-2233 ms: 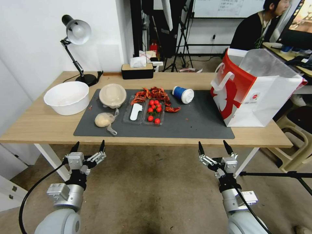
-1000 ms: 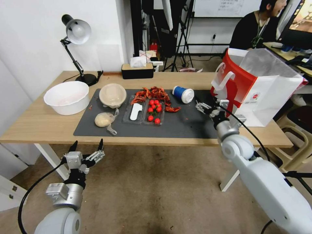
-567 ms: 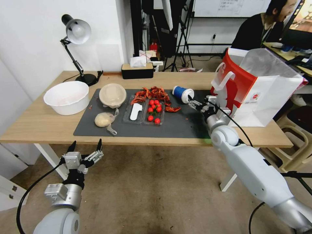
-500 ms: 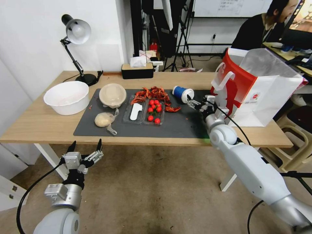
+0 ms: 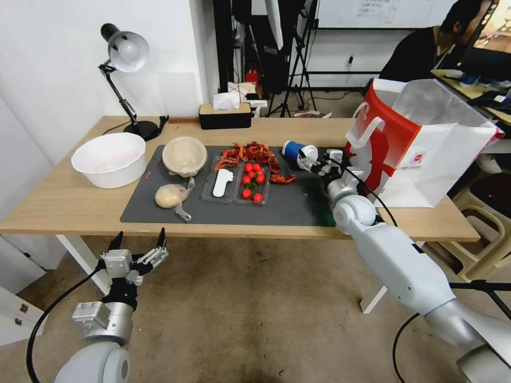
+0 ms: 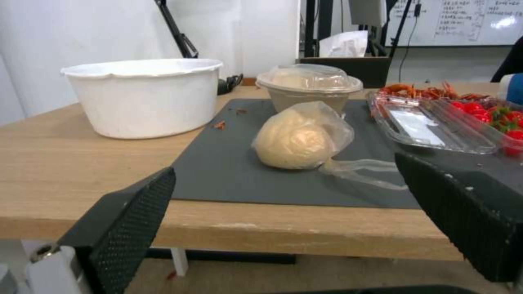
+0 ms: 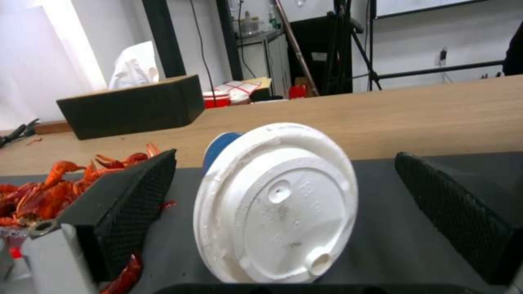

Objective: Pick up the trash from the table and place it into the takeout bag.

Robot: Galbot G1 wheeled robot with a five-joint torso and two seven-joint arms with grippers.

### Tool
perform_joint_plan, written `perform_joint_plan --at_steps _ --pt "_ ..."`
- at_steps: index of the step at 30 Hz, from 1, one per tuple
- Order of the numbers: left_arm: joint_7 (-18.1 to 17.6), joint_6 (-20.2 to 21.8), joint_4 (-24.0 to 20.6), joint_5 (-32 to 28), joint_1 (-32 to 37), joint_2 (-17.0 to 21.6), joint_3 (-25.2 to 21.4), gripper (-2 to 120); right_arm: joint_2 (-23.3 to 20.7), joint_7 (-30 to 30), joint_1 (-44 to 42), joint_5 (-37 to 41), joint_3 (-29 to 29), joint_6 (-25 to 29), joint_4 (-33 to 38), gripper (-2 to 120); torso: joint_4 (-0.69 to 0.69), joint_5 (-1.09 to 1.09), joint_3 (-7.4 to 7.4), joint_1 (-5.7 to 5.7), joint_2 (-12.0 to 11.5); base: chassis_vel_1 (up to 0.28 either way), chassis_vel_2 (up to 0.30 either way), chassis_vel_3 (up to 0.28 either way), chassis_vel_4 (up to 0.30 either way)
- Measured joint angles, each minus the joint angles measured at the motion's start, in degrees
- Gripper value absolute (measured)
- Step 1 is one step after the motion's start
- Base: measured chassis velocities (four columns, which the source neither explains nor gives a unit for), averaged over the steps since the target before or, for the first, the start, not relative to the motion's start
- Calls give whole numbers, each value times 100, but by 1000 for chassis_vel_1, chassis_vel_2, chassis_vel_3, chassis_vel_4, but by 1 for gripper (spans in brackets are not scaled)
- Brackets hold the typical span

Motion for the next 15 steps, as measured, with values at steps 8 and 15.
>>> perform_joint_plan --at_steps 8,15 --pt "-1 -5 0 7 11 -1 0 100 75 -3 94 -12 -75 4 -142 100 0 0 0 0 1 0 0 0 0" --pt "-3 -8 -14 10 23 -3 -4 100 153 -3 187 -34 -136 6 -301 97 0 0 0 0 1 0 0 0 0"
